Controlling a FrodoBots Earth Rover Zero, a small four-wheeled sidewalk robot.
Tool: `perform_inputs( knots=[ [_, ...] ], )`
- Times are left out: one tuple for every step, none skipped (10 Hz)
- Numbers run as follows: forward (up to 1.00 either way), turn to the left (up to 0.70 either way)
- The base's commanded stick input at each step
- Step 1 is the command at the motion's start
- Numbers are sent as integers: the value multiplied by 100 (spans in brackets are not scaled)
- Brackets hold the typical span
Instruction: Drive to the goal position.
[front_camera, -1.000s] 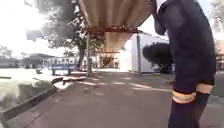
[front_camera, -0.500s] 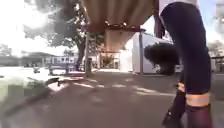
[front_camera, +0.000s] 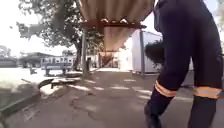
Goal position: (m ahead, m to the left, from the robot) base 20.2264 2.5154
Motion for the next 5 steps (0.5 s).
perform_inputs(
  knots=[
    [70,0],
    [70,0],
    [70,0],
    [70,0],
    [70,0]
  ],
)
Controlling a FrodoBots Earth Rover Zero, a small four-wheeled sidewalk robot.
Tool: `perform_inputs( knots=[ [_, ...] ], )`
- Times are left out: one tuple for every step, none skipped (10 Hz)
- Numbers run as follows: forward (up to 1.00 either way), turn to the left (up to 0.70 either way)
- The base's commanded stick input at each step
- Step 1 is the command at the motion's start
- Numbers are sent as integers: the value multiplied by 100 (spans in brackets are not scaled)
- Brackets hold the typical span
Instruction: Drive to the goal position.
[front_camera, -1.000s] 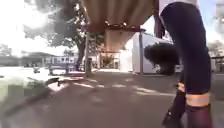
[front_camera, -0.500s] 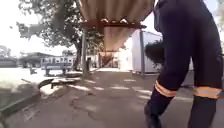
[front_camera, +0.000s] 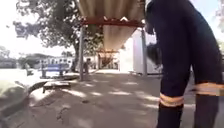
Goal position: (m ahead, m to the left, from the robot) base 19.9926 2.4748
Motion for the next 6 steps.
perform_inputs(
  knots=[
    [70,0],
    [70,0],
    [70,6],
    [70,23],
    [70,19],
    [70,0]
  ],
)
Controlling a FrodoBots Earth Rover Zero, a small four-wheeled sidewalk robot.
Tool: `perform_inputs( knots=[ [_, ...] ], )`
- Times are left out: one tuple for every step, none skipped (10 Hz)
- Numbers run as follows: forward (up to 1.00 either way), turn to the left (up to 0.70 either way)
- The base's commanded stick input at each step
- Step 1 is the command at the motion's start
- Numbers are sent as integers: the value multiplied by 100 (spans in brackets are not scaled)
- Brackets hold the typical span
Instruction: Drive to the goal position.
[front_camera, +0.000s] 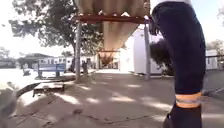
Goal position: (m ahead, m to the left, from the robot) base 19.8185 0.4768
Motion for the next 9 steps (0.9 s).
perform_inputs(
  knots=[
    [70,0],
    [70,0],
    [70,0],
    [70,0],
    [70,0],
    [70,0],
    [70,0],
    [70,0],
    [70,0]
  ],
)
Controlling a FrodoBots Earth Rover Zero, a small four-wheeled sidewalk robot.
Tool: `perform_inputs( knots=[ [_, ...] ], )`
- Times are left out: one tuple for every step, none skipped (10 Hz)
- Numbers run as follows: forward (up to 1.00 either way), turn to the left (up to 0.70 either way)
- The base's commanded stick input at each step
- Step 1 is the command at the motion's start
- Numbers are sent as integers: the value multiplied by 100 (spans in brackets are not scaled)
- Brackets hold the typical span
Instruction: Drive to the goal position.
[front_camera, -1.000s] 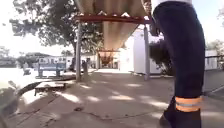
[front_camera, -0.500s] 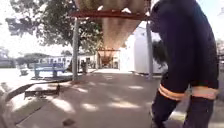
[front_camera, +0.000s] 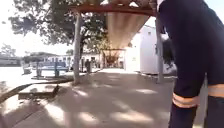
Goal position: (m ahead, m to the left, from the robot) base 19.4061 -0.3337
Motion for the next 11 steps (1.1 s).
perform_inputs(
  knots=[
    [70,0],
    [70,0],
    [70,0],
    [70,0],
    [70,0],
    [70,0],
    [70,0],
    [70,0],
    [70,0],
    [70,0],
    [70,0]
  ],
)
